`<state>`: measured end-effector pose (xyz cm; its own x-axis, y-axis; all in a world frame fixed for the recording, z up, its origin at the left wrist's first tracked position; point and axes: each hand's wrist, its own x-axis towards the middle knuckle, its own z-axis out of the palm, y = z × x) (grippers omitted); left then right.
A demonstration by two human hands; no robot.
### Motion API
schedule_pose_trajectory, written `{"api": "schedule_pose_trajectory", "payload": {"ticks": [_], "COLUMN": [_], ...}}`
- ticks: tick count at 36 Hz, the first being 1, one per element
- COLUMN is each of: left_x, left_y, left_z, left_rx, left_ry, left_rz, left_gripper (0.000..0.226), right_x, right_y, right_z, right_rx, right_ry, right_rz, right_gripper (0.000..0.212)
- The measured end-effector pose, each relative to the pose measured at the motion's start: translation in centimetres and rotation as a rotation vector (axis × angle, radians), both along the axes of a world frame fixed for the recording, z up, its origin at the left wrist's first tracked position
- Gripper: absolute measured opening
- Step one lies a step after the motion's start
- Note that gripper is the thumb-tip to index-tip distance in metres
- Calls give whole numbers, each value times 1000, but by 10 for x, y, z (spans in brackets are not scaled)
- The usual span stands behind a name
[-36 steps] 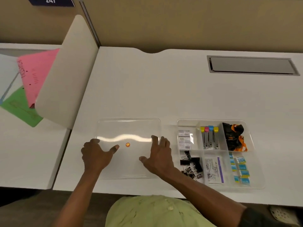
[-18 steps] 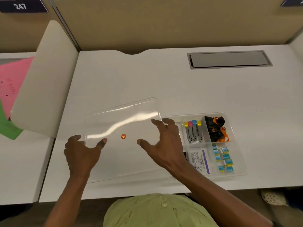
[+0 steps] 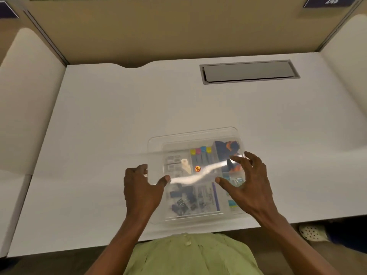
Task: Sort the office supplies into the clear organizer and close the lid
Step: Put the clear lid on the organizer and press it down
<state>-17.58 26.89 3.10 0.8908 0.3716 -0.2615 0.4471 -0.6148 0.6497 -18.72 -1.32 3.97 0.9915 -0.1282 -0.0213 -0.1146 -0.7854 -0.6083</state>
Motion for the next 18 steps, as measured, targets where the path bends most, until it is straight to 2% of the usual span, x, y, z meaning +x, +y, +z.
{"api": "schedule_pose_trajectory", "payload": {"ticks": [4,10,15,18], "left_x": [-10,-21,-18,-16], "left_y": [-28,-55,-61,-64], "left_z": [-10,-30,-41,-46], "left_rx": [-7,105,224,228], "left_ry": [26,10,37,65], "left_rz": [-14,-65,-74,-74], "left_gripper": [82,58,63,64], "right_x": [-7,-16,-17,-11], "right_y": [-25,-41,-44,-43], "right_z": [-14,-45,-62,-64], "right_rx": [-37,-71,-98,-109], "right_ry": [19,52,25,12], "right_rz": [-12,0,80,98], "right_gripper": [77,85,81,81]}}
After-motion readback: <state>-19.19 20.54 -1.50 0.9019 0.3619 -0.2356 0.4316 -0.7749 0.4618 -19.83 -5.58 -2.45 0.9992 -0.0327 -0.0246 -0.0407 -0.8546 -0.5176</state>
